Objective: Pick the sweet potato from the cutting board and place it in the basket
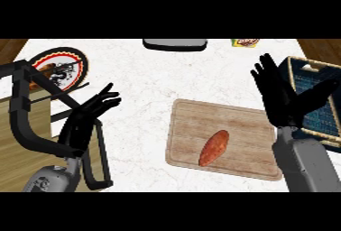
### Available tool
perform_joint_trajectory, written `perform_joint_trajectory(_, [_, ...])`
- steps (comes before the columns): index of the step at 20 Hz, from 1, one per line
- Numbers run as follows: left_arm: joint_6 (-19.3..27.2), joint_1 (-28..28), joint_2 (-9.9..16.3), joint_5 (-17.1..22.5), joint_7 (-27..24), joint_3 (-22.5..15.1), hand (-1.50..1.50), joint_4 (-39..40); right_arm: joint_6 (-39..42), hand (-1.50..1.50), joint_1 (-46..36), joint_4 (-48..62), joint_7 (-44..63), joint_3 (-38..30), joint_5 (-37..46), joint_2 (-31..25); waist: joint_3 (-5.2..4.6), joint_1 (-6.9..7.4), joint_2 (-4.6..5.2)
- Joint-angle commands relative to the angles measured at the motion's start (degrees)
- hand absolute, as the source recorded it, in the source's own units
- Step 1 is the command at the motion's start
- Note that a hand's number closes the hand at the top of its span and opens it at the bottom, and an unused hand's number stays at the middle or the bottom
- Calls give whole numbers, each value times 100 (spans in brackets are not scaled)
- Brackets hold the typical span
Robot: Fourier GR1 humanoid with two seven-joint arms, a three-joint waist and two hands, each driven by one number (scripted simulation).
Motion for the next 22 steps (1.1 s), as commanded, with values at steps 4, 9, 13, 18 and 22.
perform_joint_trajectory(4, [237, 248, 425, -72, -417, 790, 0, 253, -1681, 150, 1155, -157, 32, -463, 1373, -674, 227, -363, -25])
perform_joint_trajectory(9, [140, 273, 483, 54, -266, 836, 0, 254, -3347, 150, 1514, -908, -1194, -166, 2597, 133, 240, -260, -6])
perform_joint_trajectory(13, [161, 128, 378, -3, -164, 676, 0, 258, -5007, -150, 1737, -139, -597, -266, 3675, 620, 218, -155, 89])
perform_joint_trajectory(18, [169, 256, 505, -59, -99, 680, 0, 97, -5705, -150, 2260, 166, 430, -633, 4673, 658, 183, -90, 45])
perform_joint_trajectory(22, [249, 83, 382, -151, 4, 564, 0, 104, -4891, -150, 2720, 176, 1153, -372, 5083, 998, 168, -50, 80])
